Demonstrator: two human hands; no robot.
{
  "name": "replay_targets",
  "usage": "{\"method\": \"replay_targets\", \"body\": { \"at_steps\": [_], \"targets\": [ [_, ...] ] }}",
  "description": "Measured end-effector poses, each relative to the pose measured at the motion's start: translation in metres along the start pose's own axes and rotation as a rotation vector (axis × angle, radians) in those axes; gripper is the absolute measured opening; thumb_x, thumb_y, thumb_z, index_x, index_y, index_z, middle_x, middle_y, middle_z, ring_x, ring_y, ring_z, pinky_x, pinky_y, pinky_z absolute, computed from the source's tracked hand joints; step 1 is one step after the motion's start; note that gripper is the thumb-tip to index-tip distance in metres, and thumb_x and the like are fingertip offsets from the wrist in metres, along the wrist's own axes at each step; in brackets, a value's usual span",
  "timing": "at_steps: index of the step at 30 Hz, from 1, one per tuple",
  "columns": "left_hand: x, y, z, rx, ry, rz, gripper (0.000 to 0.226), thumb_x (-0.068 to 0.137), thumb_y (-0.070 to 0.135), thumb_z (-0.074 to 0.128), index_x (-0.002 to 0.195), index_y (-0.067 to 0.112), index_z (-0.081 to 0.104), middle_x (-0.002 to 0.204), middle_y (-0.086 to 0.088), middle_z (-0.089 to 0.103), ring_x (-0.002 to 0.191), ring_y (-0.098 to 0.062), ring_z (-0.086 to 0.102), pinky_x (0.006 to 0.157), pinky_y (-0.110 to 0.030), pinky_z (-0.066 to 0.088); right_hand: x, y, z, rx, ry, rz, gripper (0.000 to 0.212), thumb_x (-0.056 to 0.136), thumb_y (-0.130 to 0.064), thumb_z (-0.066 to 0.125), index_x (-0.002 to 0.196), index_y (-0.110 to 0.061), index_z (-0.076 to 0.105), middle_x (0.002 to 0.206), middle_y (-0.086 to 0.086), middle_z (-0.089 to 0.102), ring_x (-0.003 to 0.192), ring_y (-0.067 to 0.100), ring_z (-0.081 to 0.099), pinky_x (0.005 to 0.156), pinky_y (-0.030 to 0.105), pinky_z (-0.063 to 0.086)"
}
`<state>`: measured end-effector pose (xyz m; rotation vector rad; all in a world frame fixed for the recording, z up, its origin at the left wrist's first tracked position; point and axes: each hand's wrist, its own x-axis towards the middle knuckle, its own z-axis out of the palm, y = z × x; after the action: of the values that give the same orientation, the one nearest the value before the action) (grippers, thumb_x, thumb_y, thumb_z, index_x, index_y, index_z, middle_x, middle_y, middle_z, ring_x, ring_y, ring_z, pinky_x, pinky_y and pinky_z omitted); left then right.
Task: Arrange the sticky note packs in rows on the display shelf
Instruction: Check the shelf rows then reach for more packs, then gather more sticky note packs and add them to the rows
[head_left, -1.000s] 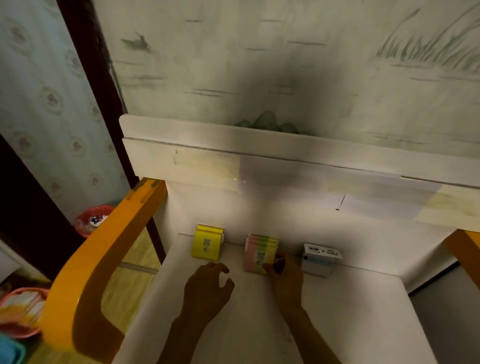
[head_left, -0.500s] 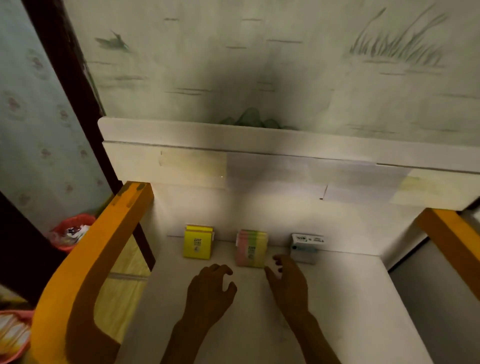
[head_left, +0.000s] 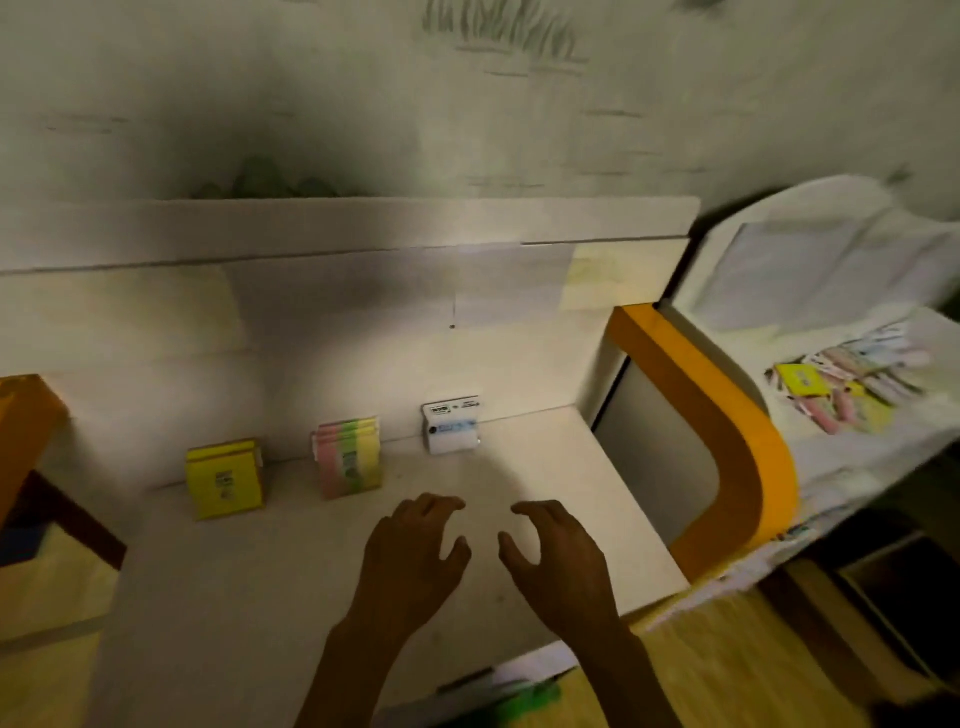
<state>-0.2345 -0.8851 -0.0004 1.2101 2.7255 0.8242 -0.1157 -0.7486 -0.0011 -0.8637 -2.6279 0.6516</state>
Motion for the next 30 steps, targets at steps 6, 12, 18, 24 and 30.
{"method": "replay_targets", "body": {
  "at_steps": [6,12,18,24,30],
  "targets": [
    [-0.018,0.059,0.03,-0.005,0.038,0.083,0.036,0.088,0.039,0.061,0.123,0.03,0.061,0.12,0.012,0.063,0.105,-0.01,0.06,0.085,-0.024,0.047,-0.042,0.051,-0.042,0.041,0.012,0.035,0.043,0.088,-0.052,0.055,0.126,-0.033,0.057,0.124,-0.015,0.06,0.114,0.006,0.055,0.089,0.018,0.043],
    [-0.044,0.155,0.064,0.01,0.036,0.079,0.043,0.086,0.047,0.045,0.121,0.032,0.063,0.118,0.013,0.064,0.102,-0.009,0.061,0.085,-0.025,0.05,-0.091,0.138,-0.101,0.107,0.019,0.075,0.038,0.087,-0.051,0.056,0.122,-0.036,0.058,0.123,-0.016,0.06,0.103,0.005,0.061,0.084,0.018,0.049],
    [-0.077,0.26,0.1,-0.027,0.022,0.078,0.039,0.09,0.047,0.047,0.121,0.029,0.063,0.12,0.01,0.065,0.102,-0.011,0.06,0.086,-0.027,0.049,-0.141,0.237,-0.167,0.106,0.043,0.12,0.032,0.09,-0.049,0.057,0.121,-0.038,0.057,0.12,-0.019,0.059,0.105,0.001,0.055,0.083,0.013,0.041],
    [-0.081,0.353,0.137,-0.052,-0.12,0.114,0.037,0.093,0.05,0.043,0.123,0.033,0.056,0.124,0.011,0.06,0.108,-0.009,0.057,0.09,-0.025,0.048,-0.169,0.318,-0.222,0.109,0.062,0.177,0.03,0.09,-0.044,0.057,0.12,-0.042,0.056,0.12,-0.019,0.058,0.105,0.005,0.057,0.082,0.023,0.05],
    [-0.055,0.414,0.175,-0.06,-0.061,0.064,0.034,0.091,0.041,0.057,0.125,0.038,0.055,0.116,0.014,0.063,0.096,-0.005,0.062,0.081,-0.022,0.053,-0.166,0.373,-0.257,0.111,0.08,0.237,0.025,0.09,-0.043,0.058,0.115,-0.042,0.057,0.117,-0.021,0.057,0.095,0.001,0.057,0.077,0.022,0.049]
  ]
}}
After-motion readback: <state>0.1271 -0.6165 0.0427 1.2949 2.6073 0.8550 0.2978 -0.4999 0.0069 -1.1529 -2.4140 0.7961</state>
